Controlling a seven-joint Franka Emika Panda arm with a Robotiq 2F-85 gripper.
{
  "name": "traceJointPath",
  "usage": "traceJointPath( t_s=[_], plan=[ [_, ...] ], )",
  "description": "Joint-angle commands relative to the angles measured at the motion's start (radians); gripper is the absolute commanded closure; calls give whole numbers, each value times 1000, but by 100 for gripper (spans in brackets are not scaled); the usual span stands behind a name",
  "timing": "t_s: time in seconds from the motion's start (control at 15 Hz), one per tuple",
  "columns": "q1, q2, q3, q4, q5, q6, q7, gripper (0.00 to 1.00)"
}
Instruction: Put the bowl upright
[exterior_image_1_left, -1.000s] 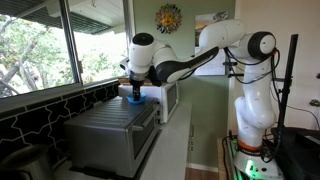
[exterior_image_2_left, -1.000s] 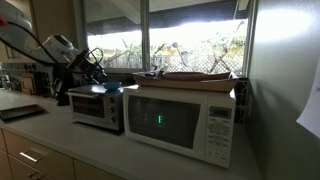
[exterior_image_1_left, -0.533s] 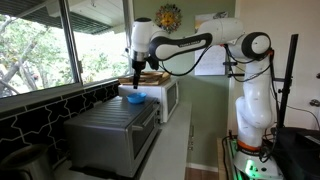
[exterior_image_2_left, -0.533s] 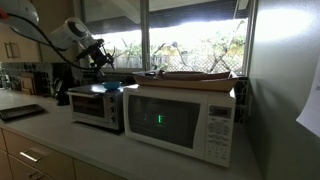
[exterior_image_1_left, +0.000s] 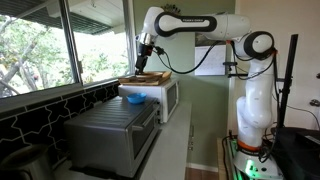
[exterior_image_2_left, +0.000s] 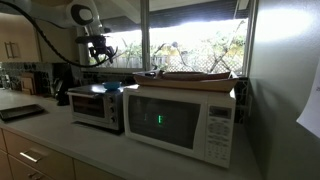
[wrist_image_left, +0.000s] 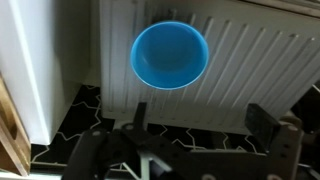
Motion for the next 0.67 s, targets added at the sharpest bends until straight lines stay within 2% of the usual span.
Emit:
traceJointPath(
  t_s=[0.0,0.2,0.6],
  plan=[
    [-5,-62,-43,-56,205,-32,-60,0],
    [-12,-97,-55,-88,252,-47,-60,0],
    [-16,-166,-54,-161,223,-44,-56,0]
  ],
)
